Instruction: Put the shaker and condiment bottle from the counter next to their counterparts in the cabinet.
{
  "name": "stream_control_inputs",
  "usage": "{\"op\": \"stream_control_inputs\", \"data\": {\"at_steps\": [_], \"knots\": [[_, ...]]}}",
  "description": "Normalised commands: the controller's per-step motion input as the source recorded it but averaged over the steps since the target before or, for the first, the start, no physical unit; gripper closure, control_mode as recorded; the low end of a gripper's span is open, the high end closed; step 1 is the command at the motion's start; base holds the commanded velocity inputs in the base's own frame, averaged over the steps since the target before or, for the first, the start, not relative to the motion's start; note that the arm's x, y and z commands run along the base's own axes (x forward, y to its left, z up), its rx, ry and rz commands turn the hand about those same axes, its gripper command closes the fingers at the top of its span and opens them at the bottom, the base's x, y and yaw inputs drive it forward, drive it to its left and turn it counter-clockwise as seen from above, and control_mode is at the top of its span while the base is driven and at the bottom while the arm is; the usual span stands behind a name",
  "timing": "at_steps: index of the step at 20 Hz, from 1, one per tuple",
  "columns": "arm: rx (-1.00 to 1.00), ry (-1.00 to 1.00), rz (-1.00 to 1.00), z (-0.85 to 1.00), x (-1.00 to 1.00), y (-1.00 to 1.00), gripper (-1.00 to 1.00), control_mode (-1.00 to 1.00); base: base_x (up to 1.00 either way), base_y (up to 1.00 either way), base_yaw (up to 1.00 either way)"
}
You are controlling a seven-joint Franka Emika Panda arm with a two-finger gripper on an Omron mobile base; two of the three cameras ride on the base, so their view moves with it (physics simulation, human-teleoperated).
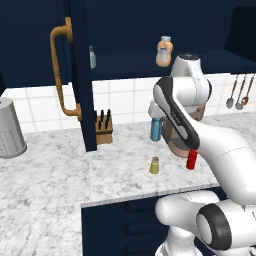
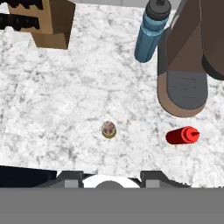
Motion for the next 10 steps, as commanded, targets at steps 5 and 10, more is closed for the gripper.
{"op": "stream_control_inputs", "data": {"at_steps": [5, 10], "knots": [[0.0, -0.02, -0.02, -0.01, -0.2, -0.06, -1.0, -1.0, 0.0, 0.0, 0.0], [-0.2, -0.09, -0.34, -0.62, -0.62, -0.1, -1.0, -1.0, 0.0, 0.0, 0.0]]}}
